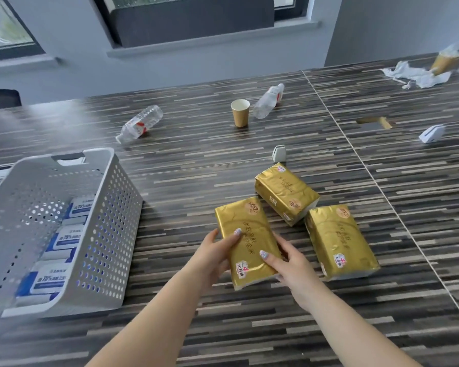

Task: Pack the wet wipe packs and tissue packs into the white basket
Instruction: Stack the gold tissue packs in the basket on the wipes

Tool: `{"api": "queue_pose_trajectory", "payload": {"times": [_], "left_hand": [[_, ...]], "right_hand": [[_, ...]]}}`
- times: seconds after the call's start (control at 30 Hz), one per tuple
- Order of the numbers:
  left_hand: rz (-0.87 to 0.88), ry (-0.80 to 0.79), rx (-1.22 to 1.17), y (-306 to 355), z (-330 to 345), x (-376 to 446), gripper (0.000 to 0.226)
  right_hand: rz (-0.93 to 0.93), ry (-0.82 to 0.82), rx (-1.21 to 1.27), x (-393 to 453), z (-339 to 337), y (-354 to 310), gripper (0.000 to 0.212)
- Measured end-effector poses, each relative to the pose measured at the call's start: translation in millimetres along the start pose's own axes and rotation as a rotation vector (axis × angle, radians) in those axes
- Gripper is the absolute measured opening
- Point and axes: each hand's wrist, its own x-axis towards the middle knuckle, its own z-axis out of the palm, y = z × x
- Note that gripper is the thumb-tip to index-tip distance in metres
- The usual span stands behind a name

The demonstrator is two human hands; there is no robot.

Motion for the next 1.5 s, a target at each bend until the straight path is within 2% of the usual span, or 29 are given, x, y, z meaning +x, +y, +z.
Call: {"api": "queue_pose_trajectory", "payload": {"times": [0.1,0.13,0.23,0.3,0.37,0.47,0.67,0.73,0.8,0.83,0.93,0.97,1.03,1.17,1.33,1.5], "left_hand": [[0.047,-0.041,-0.094,3,-15,-15,0.067],[0.071,-0.030,-0.138,4,-18,-18,0.071],[0.153,0.065,-0.315,1,-22,-23,0.074],[0.216,0.098,-0.449,1,-20,-26,0.081],[0.273,0.093,-0.534,2,-20,-31,0.087],[0.338,0.065,-0.579,4,-21,-42,0.082],[0.498,0.127,-0.592,25,-69,-58,0.095],[0.527,0.093,-0.462,31,-90,-69,0.093],[0.519,0.013,-0.267,38,-111,-86,0.100],[0.511,-0.033,-0.160,42,-122,-96,0.100],[0.527,-0.105,0.028,56,-143,-121,0.078],[0.530,-0.085,0.040,61,-147,-128,0.068],[0.541,-0.014,0.030,66,-153,-136,0.055],[0.554,0.125,0.003,71,-182,-150,0.058],[0.566,0.181,-0.027,79,-240,-160,0.055],[0.495,0.188,-0.233,91,-305,-154,0.044]], "right_hand": [[-0.074,-0.089,-0.039,-7,10,-18,0.060],[-0.108,-0.066,-0.054,-6,14,-24,0.068],[-0.131,0.026,-0.013,-6,28,-36,0.112],[-0.084,-0.011,0.064,-8,41,-40,0.118],[-0.060,-0.076,0.145,-11,57,-41,0.098],[-0.128,-0.081,0.171,-16,74,-46,0.071],[-0.255,-0.220,0.085,-25,76,-77,0.064],[-0.281,-0.273,0.054,-26,74,-87,0.077],[-0.305,-0.324,-0.004,-26,79,-96,0.094],[-0.315,-0.345,-0.025,-27,84,-100,0.095],[-0.337,-0.390,-0.042,-31,106,-110,0.067],[-0.348,-0.385,-0.042,-34,117,-111,0.058],[-0.368,-0.346,-0.058,-37,137,-114,0.053],[-0.401,-0.310,-0.074,-41,181,-117,0.047],[-0.413,-0.325,-0.103,-38,247,-120,0.035],[-0.372,-0.256,-0.087,-23,318,-116,0.023]]}}
